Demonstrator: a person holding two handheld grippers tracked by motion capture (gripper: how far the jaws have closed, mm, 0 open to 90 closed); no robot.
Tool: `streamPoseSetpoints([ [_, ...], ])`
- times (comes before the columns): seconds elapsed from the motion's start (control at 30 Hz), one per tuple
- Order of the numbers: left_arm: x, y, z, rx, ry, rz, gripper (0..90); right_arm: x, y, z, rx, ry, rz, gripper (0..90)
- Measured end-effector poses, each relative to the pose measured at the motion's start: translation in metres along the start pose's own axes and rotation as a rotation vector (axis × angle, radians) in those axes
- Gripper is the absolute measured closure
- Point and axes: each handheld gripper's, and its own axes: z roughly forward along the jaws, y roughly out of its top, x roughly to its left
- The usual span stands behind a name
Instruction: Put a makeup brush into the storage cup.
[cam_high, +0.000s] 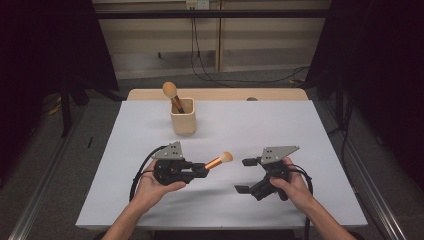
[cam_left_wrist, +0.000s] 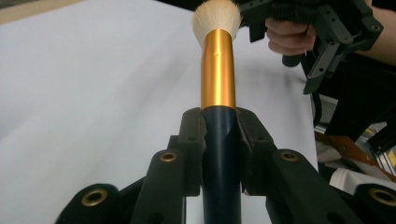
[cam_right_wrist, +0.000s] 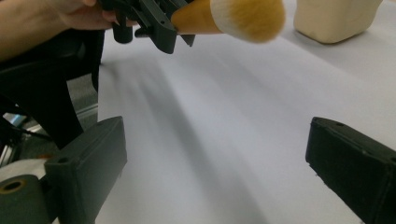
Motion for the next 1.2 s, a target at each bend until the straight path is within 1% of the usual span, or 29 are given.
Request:
streamPoseSetpoints([
  [0.03,0.0,0.0,0.0,-0.007,0.001,0.004,74.3,0.0,-0.001,0.0,-0.007,0.0,0.001,5.0],
  [0.1,-0.001,0.0,0.0,-0.031,-0.009,0.008,74.3,0.001,-0.002,0.001,-0.013,-0.001,0.009,4.7],
  [0.17,-0.003,0.0,0.002,-0.042,-0.012,0.015,74.2,0.002,-0.002,0.001,-0.028,-0.009,0.001,4.8],
  [0.2,-0.003,0.0,0.003,-0.056,-0.02,0.011,74.3,0.001,-0.002,0.002,-0.037,-0.006,0.002,4.7],
  [0.27,-0.004,-0.001,0.004,-0.069,-0.025,0.019,74.3,0.002,-0.002,0.002,-0.06,-0.017,-0.001,5.0],
  [0.3,-0.004,-0.001,0.005,-0.073,-0.028,0.024,74.3,0.002,-0.002,0.002,-0.071,-0.012,0.003,5.0],
  [0.33,-0.004,-0.001,0.005,-0.079,-0.031,0.021,74.2,0.002,-0.002,0.002,-0.08,-0.006,0.008,5.0],
  [0.43,-0.004,-0.002,0.006,-0.106,-0.041,0.008,74.2,0.002,-0.001,0.002,-0.089,-0.006,-0.002,3.8],
  [0.47,-0.004,-0.003,0.006,-0.114,-0.047,0.002,74.3,0.002,-0.002,0.003,-0.092,-0.019,-0.007,2.9],
  [0.53,-0.003,-0.003,0.005,-0.126,-0.047,-0.001,74.3,0.003,-0.002,0.003,-0.101,-0.027,-0.027,2.3],
  [0.6,-0.003,-0.003,0.004,-0.144,-0.05,-0.008,74.3,0.003,-0.003,0.004,-0.131,-0.012,-0.016,2.2],
  [0.67,-0.003,-0.002,0.003,-0.165,-0.054,-0.013,74.2,0.003,-0.002,0.005,-0.154,-0.017,-0.031,2.2],
  [0.73,-0.004,-0.002,0.003,-0.179,-0.058,-0.011,74.2,0.003,-0.002,0.004,-0.18,-0.008,-0.032,2.4],
  [0.83,-0.004,-0.001,0.003,-0.197,-0.069,-0.018,74.2,0.005,0.0,0.003,-0.199,-0.007,-0.035,3.6],
  [0.87,-0.004,-0.001,0.003,-0.204,-0.072,-0.018,74.2,0.005,0.0,0.003,-0.203,-0.014,-0.044,5.0],
  [0.9,-0.004,-0.001,0.004,-0.207,-0.073,-0.018,74.2,0.007,0.001,0.002,-0.202,-0.041,-0.053,6.4],
  [0.93,-0.005,-0.001,0.004,-0.211,-0.075,-0.019,74.2,0.007,0.001,0.002,-0.212,-0.044,-0.051,6.5],
  [0.97,-0.005,0.0,0.004,-0.214,-0.081,-0.018,74.2,0.007,0.001,0.002,-0.225,-0.018,-0.032,5.2],
  [1.0,-0.005,0.0,0.004,-0.218,-0.082,-0.017,74.2,0.007,0.002,0.002,-0.236,-0.004,-0.027,4.7],
  [1.03,-0.006,0.0,0.004,-0.222,-0.083,-0.017,74.3,0.008,0.002,0.002,-0.243,-0.016,-0.037,5.3],
  [1.07,-0.006,0.0,0.004,-0.229,-0.088,-0.021,74.2,0.008,0.003,0.002,-0.253,-0.016,-0.038,5.5],
  [1.1,-0.006,0.001,0.005,-0.235,-0.092,-0.023,74.3,0.008,0.004,0.002,-0.262,-0.004,-0.026,5.1],
  [1.17,-0.006,0.001,0.004,-0.251,-0.096,-0.027,74.3,0.009,0.006,0.001,-0.287,-0.002,-0.003,5.0],
  [1.2,-0.006,0.001,0.004,-0.261,-0.104,-0.03,74.2,0.009,0.007,0.001,-0.295,0.002,-0.003,5.4],
])
